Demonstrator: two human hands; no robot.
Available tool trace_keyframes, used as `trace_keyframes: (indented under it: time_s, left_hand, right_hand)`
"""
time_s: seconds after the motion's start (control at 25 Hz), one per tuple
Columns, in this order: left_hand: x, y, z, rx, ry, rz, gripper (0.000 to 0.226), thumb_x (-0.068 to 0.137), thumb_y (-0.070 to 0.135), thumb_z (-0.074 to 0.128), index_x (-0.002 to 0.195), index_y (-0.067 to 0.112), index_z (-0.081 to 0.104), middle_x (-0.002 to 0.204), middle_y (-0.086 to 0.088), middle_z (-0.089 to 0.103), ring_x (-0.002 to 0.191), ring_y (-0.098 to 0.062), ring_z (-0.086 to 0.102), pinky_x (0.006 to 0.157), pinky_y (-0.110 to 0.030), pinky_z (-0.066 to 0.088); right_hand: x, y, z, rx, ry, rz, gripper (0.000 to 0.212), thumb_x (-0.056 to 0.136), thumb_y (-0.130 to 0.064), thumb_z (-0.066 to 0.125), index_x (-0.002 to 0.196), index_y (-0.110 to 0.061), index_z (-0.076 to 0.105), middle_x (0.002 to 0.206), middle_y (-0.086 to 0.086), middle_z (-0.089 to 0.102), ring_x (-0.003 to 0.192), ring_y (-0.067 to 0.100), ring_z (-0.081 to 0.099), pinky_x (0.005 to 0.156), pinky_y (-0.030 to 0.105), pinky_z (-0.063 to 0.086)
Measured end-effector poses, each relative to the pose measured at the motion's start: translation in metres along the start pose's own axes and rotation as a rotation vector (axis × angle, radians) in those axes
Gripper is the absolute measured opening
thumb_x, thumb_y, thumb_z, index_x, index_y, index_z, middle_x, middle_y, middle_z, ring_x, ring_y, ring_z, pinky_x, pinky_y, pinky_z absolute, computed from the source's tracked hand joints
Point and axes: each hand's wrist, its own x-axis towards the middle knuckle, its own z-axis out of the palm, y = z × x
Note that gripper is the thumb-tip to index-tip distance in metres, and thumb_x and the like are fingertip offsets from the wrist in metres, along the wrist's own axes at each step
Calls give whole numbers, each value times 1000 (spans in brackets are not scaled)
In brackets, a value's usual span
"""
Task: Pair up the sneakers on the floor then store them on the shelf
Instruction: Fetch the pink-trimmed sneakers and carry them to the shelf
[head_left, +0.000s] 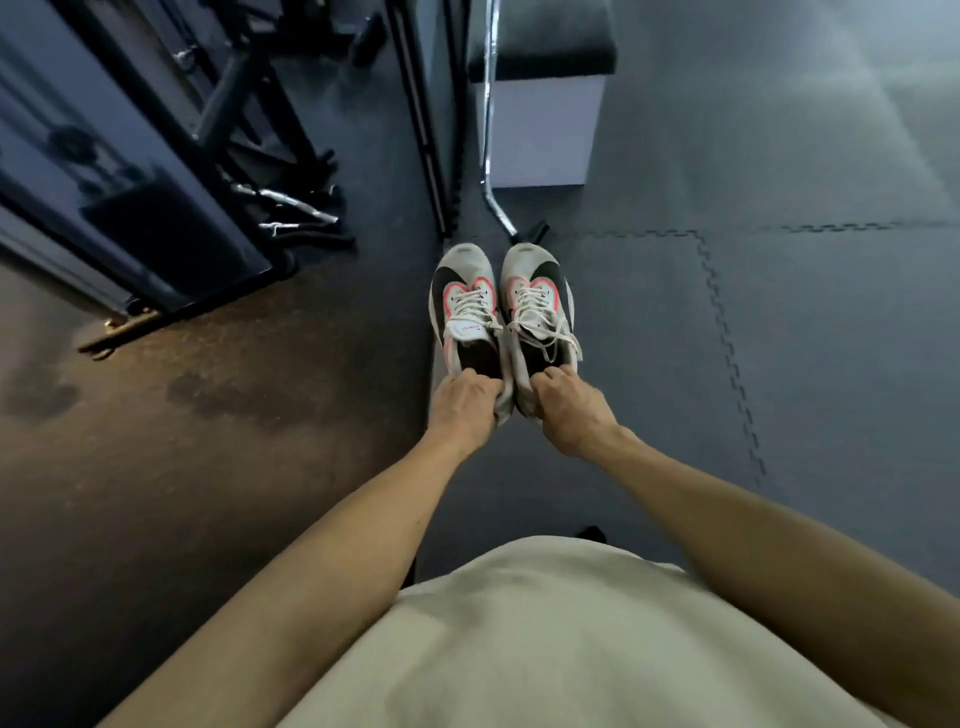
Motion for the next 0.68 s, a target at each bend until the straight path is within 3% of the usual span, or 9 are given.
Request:
trace_keyframes:
  time_s: [0.32, 0.68]
  left_hand:
    - [126, 189, -20, 123, -49, 227, 14, 89, 23, 63, 102, 23, 67, 106, -6, 60, 96, -27, 60, 78, -32, 45]
    - [294, 340, -43, 170, -22, 506, 17, 91, 21, 57, 106, 19, 66, 109, -8, 61, 103, -27, 56, 88, -32, 40]
  right_hand:
    - [-9, 193, -69, 75, 89, 205, 24, 85, -2, 59, 108, -7, 54, 115, 8, 54, 114, 26, 47, 70, 33, 40]
    - [48, 369, -135, 150, 220, 431, 15, 85, 0, 55, 100, -5, 55, 109, 10, 55, 109, 27, 48, 67, 34, 39]
